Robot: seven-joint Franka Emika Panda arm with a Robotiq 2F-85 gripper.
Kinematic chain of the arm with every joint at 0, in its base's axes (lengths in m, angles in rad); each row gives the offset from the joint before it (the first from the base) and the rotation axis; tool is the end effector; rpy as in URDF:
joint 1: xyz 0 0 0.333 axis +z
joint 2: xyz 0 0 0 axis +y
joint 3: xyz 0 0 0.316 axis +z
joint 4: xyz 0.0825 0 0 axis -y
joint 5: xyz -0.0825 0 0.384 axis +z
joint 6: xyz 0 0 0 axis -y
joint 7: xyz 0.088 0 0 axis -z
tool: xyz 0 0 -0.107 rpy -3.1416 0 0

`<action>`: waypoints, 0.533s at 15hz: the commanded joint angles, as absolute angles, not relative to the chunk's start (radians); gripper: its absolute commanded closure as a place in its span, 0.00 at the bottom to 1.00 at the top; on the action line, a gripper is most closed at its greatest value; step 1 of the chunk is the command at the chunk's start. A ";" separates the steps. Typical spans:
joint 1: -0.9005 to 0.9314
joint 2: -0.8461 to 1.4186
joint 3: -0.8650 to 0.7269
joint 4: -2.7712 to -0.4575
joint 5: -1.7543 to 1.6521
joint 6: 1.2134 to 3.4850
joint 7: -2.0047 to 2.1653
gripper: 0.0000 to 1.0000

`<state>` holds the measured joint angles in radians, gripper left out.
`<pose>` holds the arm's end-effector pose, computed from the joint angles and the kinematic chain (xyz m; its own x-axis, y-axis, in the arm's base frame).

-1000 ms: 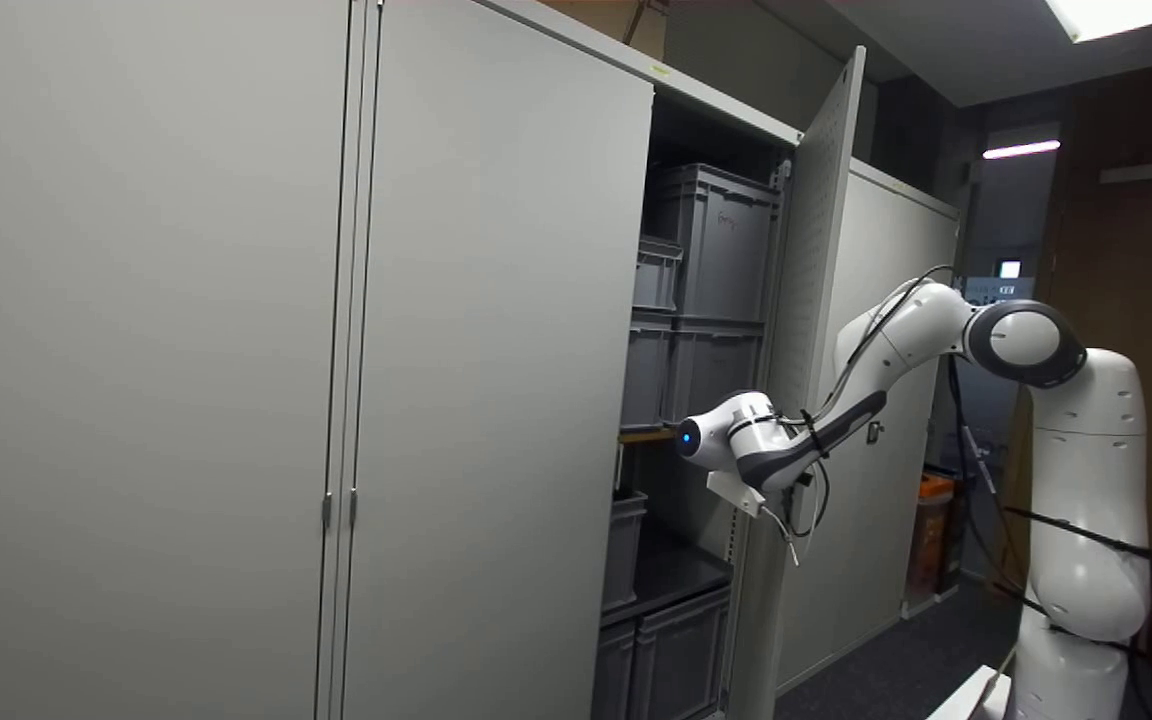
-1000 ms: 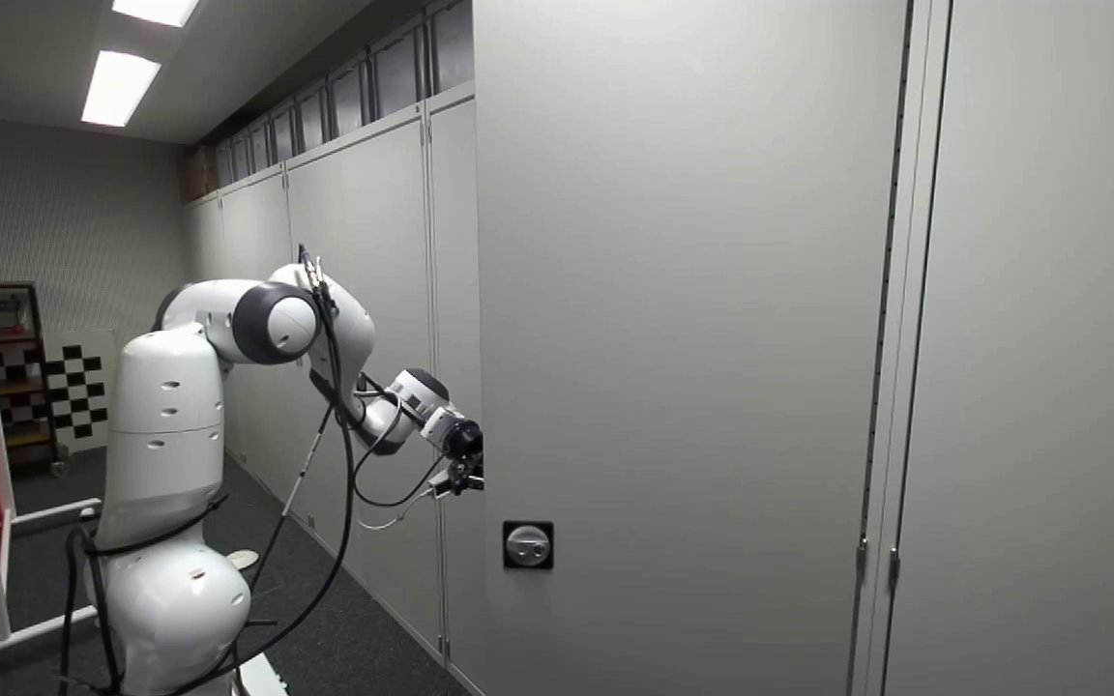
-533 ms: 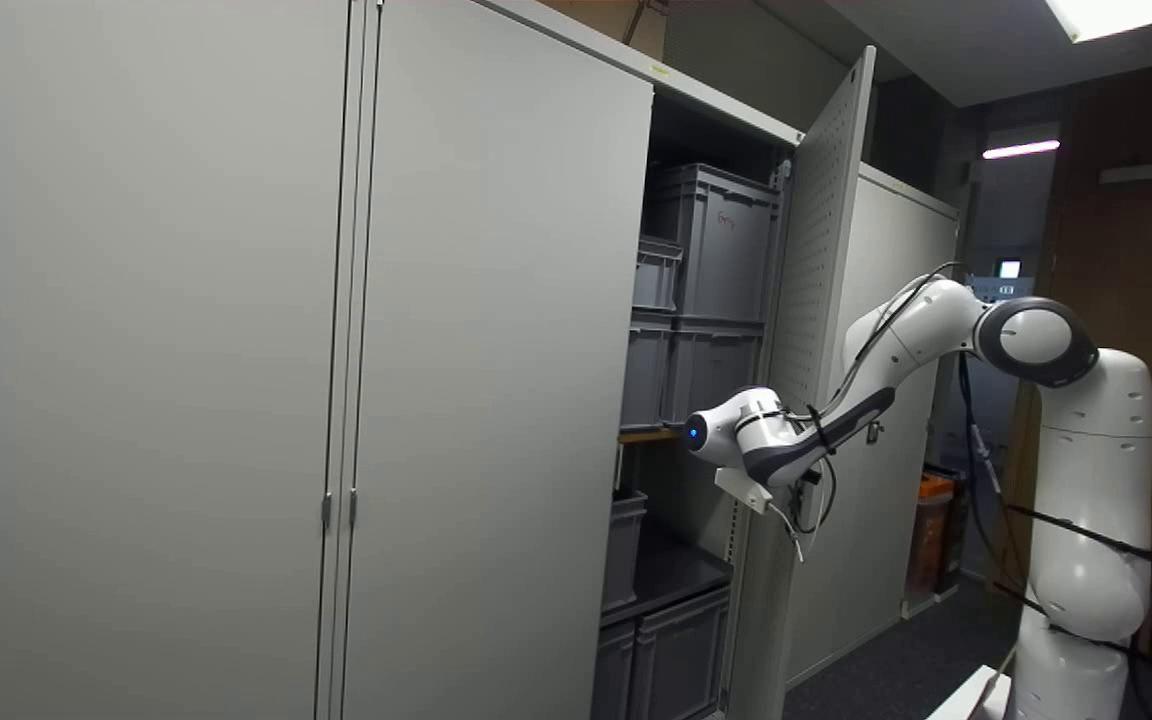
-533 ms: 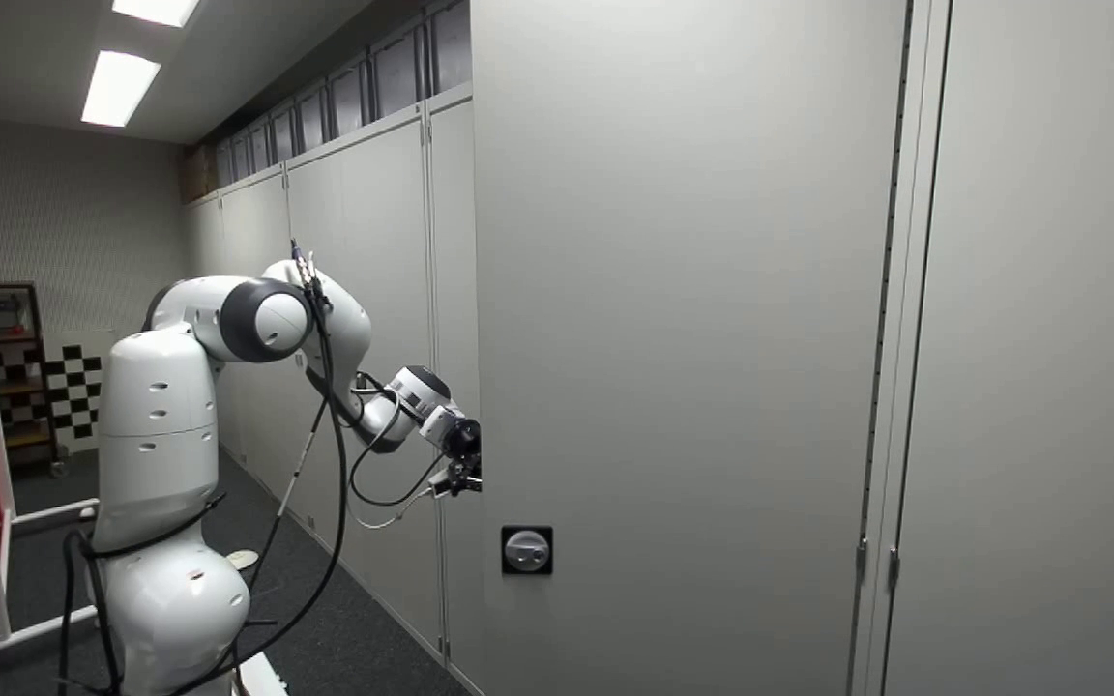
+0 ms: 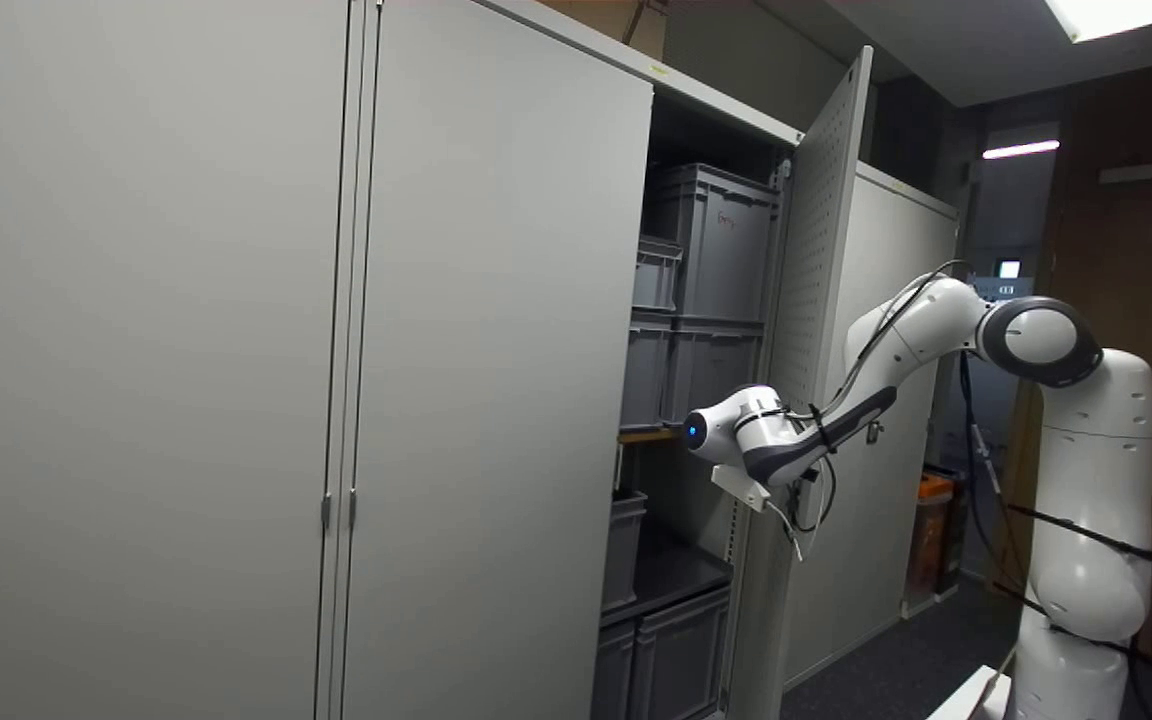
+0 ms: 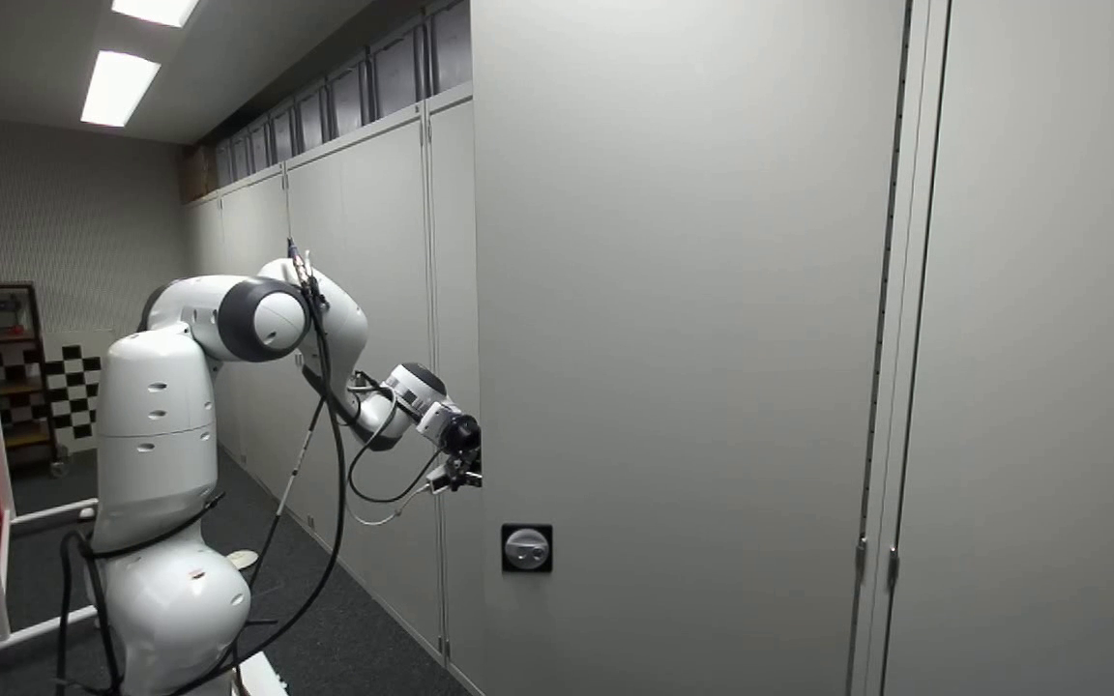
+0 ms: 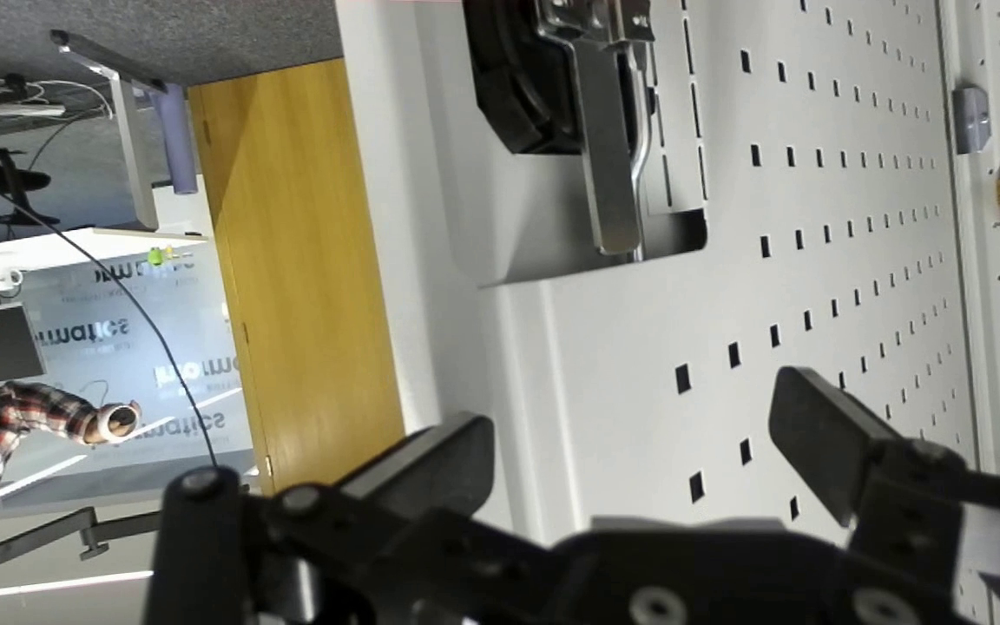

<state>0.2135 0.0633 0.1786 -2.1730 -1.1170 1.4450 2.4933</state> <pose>0.4856 0.0860 0.3842 -0.1703 -0.2710 0.9474 -0.9854 0.0467 -0.1637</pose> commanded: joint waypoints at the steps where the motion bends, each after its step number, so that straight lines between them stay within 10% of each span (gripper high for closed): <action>1: 0.232 0.063 0.206 -2.159 -1.152 1.398 2.494 0.00; 8: 0.294 0.119 0.267 -2.093 -1.207 1.317 2.490 0.00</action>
<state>0.2714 0.0823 0.2483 -2.1393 -1.1678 1.3900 2.4932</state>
